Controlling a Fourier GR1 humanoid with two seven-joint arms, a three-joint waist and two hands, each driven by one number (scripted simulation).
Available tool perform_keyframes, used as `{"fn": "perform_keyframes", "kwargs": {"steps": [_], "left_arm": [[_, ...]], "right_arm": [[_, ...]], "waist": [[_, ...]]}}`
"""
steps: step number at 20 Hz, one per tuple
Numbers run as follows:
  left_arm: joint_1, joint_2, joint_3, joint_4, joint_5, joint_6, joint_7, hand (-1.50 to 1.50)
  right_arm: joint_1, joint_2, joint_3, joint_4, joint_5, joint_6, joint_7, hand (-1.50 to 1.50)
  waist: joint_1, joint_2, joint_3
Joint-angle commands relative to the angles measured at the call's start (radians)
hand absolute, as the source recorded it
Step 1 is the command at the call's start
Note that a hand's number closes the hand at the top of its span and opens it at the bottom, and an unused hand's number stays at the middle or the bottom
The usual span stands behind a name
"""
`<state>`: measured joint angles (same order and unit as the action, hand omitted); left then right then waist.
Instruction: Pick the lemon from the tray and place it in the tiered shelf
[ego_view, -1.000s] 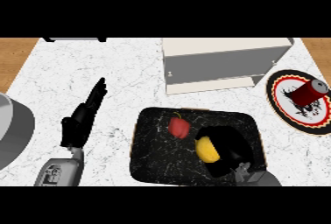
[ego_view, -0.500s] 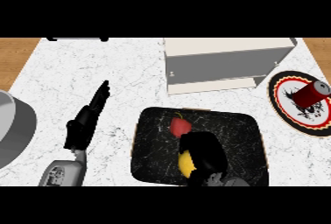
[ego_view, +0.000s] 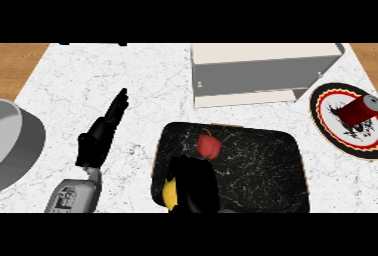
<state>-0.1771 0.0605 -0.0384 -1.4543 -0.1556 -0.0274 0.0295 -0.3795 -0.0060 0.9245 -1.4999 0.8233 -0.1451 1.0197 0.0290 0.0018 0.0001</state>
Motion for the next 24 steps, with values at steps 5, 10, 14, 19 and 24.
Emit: {"fn": "perform_keyframes", "kwargs": {"steps": [5,10,14,19,24], "left_arm": [[-0.02,-0.003,0.004,0.008,-0.01,0.013,0.005,0.0],[0.028,-0.003,0.003,0.019,-0.015,0.017,-0.025,0.0],[0.074,0.003,0.005,0.01,-0.016,0.017,-0.057,0.0],[-0.026,-0.018,0.003,-0.007,-0.01,0.027,0.064,0.0],[0.024,0.009,0.022,-0.003,0.0,0.009,-0.003,0.0]], "right_arm": [[-0.149,0.006,0.084,-0.129,0.009,-0.342,0.155,1.5],[-0.255,0.006,0.025,-0.248,0.112,-0.283,0.303,1.5],[-0.292,0.005,-0.008,-0.289,0.232,-0.182,0.401,1.5],[-0.401,0.005,-0.13,-0.315,0.293,-0.086,0.425,1.5],[-0.476,0.005,-0.226,-0.313,0.364,0.014,0.426,1.5]], "waist": [[-0.005,-0.004,0.0],[-0.02,-0.01,-0.001],[-0.028,-0.015,-0.002],[-0.034,-0.012,-0.001],[-0.031,-0.01,-0.002]]}}
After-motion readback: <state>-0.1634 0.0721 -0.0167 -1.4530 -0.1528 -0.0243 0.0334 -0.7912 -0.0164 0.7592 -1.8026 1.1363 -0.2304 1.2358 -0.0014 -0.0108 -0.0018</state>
